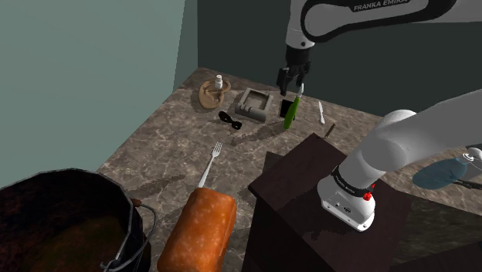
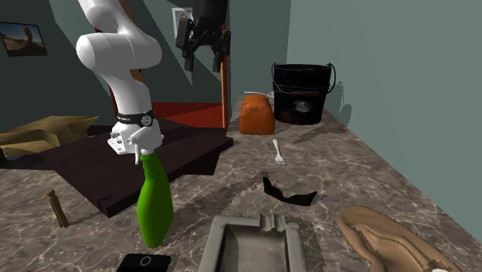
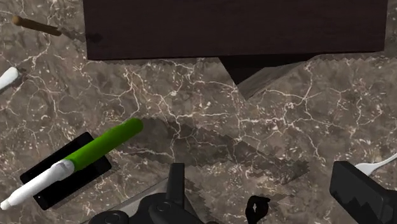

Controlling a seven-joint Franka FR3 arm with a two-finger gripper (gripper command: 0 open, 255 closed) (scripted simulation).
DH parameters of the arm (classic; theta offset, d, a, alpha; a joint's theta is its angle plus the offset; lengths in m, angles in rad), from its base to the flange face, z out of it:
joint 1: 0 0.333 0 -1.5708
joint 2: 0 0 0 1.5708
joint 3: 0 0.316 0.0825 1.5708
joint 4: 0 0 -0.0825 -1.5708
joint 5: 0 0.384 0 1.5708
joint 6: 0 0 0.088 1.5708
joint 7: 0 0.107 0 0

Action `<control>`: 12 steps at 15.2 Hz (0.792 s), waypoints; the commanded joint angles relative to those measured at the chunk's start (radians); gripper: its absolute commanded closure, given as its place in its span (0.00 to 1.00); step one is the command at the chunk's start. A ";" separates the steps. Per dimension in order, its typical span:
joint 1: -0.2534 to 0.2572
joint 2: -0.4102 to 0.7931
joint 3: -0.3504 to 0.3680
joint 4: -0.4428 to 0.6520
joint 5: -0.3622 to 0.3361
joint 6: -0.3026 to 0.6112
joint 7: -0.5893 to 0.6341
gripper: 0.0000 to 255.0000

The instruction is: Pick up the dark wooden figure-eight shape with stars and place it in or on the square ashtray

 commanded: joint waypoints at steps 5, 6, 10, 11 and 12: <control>0.004 0.215 0.022 0.023 -0.008 0.206 0.030 0.00; 0.004 0.253 0.026 0.033 -0.012 0.237 0.035 0.00; 0.005 0.411 0.039 0.087 -0.031 0.348 0.060 0.00; 0.006 0.451 0.042 0.104 -0.038 0.372 0.067 0.00; 0.007 0.492 0.044 0.123 -0.045 0.396 0.074 0.00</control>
